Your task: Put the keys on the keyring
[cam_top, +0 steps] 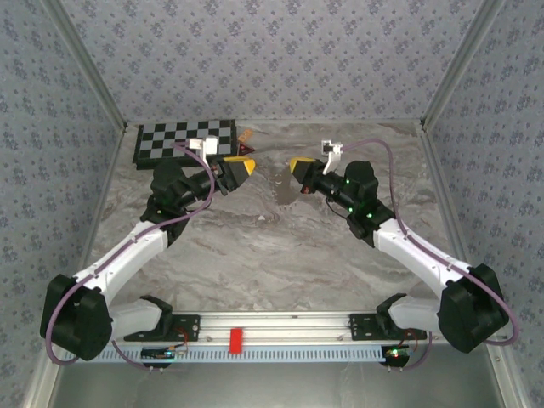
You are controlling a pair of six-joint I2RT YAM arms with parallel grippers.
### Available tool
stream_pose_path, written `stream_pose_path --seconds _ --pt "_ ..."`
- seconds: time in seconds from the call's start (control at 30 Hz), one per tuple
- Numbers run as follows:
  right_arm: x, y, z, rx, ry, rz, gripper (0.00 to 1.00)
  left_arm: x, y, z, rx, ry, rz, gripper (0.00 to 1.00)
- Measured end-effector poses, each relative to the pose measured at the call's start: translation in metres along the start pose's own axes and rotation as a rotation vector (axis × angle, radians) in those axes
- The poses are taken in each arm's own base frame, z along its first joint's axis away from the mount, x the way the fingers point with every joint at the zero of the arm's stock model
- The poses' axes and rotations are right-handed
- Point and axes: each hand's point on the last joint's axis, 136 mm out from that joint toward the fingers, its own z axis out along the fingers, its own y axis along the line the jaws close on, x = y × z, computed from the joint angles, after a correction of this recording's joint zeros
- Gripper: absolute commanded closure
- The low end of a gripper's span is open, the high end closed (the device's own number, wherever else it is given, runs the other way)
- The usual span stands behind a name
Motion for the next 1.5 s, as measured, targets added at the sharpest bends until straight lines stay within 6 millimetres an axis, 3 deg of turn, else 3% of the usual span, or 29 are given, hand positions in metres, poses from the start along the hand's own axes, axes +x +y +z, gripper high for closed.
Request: stream_pose_path --seconds 0.5,0.7,0.93,1.5 --pt "0.005 0.082 -0.024 -0.311 -0.051 -0.317 1.00 0.020 -0.016 0.005 0.059 0.074 0.028 0.58" --pt "0.008 0.103 -0.033 -0.353 -0.086 -0.447 1.00 0.026 -0.017 0.005 0.056 0.097 0.042 0.58" --pt "0.015 0.116 -0.040 -0.338 -0.118 -0.577 1.00 0.025 -0.022 0.001 0.059 0.094 0.067 0.58" --pt "0.028 0.117 -0.041 -0.238 -0.144 -0.765 1.00 0.025 -0.026 -0.004 0.058 0.095 0.083 0.59"
